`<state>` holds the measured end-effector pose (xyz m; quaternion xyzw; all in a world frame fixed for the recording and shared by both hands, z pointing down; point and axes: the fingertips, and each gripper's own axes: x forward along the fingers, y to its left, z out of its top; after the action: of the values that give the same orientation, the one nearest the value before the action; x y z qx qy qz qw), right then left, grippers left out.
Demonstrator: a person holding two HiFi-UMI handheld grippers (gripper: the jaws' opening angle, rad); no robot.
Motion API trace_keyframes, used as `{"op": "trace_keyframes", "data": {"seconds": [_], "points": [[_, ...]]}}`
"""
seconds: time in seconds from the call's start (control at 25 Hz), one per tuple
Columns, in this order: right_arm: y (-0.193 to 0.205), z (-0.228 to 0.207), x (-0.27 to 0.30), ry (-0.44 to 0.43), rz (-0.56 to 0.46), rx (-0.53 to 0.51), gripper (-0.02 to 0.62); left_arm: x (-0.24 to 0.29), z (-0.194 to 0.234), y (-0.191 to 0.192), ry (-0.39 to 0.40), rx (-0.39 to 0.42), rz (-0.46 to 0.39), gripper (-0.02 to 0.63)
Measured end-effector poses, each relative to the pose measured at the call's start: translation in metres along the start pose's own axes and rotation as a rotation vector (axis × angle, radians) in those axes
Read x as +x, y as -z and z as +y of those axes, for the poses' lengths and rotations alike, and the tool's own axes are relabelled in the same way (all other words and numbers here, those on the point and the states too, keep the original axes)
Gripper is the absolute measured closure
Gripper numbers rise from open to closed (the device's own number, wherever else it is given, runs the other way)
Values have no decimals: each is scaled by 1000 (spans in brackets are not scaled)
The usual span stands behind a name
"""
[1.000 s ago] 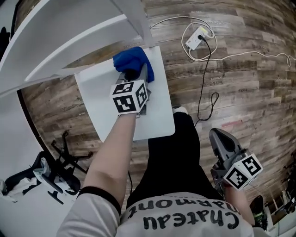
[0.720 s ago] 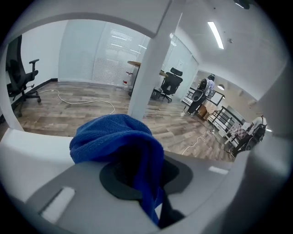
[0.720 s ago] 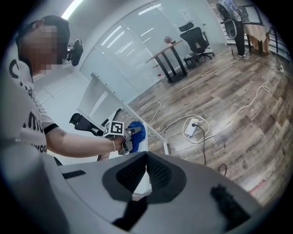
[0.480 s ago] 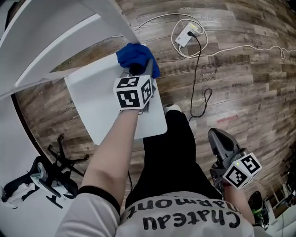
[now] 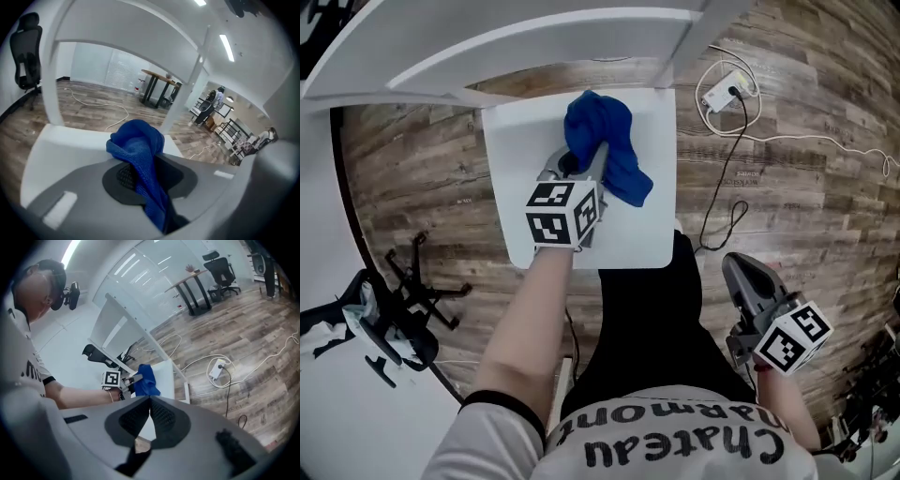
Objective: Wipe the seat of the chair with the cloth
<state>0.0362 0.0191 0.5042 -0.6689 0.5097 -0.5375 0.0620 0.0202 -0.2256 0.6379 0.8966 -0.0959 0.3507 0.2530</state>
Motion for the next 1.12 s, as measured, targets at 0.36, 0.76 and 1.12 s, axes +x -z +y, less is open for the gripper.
{"op": "trace_keyframes", "data": {"seconds": [0.36,0.76,1.12], "points": [[6,60,58,-103,127,-110,581,-130,175,70,-388,-82,100,534],[19,77,74,-108,153,-136,581,-131,177,90,-443,-178,41,535],[28,42,44,-73,91,-56,581,-116,167,86,-512,-98,128,537]]}}
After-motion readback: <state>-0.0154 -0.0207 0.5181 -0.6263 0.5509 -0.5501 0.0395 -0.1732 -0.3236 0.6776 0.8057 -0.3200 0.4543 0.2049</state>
